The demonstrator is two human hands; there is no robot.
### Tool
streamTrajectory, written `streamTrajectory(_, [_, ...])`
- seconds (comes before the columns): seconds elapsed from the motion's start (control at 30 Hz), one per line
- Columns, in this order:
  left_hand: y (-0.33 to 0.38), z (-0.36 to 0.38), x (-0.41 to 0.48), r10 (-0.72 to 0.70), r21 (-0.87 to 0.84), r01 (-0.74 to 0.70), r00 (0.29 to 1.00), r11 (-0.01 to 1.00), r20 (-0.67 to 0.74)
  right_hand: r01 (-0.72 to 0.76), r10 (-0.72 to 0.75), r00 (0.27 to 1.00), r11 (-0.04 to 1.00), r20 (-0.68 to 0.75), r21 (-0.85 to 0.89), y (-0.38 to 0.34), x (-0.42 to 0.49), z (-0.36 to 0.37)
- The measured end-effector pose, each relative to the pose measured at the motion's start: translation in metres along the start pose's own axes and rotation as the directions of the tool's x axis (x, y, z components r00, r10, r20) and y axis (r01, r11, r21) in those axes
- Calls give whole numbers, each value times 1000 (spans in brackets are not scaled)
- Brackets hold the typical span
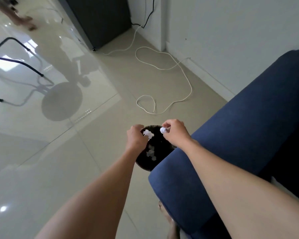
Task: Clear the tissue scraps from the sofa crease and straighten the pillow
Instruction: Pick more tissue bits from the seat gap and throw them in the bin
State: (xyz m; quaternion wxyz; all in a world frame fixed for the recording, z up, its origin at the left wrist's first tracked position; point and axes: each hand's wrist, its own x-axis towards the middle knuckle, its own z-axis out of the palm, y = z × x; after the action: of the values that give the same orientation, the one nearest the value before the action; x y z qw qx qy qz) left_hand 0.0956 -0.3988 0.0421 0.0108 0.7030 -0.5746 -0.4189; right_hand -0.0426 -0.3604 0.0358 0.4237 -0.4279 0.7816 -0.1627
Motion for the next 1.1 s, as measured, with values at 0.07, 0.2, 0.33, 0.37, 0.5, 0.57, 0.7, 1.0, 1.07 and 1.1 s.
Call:
streamTrajectory(0.07, [-1, -2, 1, -50, 48, 47, 998, 998, 44, -23, 29, 997, 997, 70, -80, -2, 0, 1])
streamTrajectory(0.2, [3, 1, -1, -83, 102, 79, 996, 992, 30, -79, 94, 991, 987, 96, -143, 2, -2, -7])
streamTrajectory(0.33, [24, 14, -16, -29, 230, 18, 999, 973, 43, -93, 99, 995, 981, 30, -168, 16, -7, -29])
streamTrajectory(0.37, [31, 19, -20, 11, 260, -22, 999, 965, 43, -95, 98, 995, 981, 13, -169, 20, -9, -37])
streamTrajectory(0.5, [68, 51, -40, 196, 368, -221, 975, 903, 105, -113, 106, 993, 981, -54, -159, 47, -25, -73])
streamTrajectory(0.57, [89, 70, -54, 289, 407, -336, 941, 849, 174, -139, 124, 987, 977, -101, -160, 67, -36, -92])
streamTrajectory(0.7, [137, 116, -88, 396, 450, -482, 876, 752, 275, -237, 210, 954, 965, -215, -110, 122, -63, -136])
streamTrajectory(1.0, [210, 271, -199, 539, 455, -733, 680, 506, 496, -462, 460, 802, 882, -381, 92, 294, -174, -210])
streamTrajectory(1.07, [211, 307, -224, 523, 440, -761, 648, 478, 553, -511, 520, 766, 849, -378, 132, 333, -201, -211])
streamTrajectory(1.1, [209, 324, -235, 508, 433, -770, 636, 470, 580, -533, 548, 750, 832, -371, 154, 351, -213, -210])
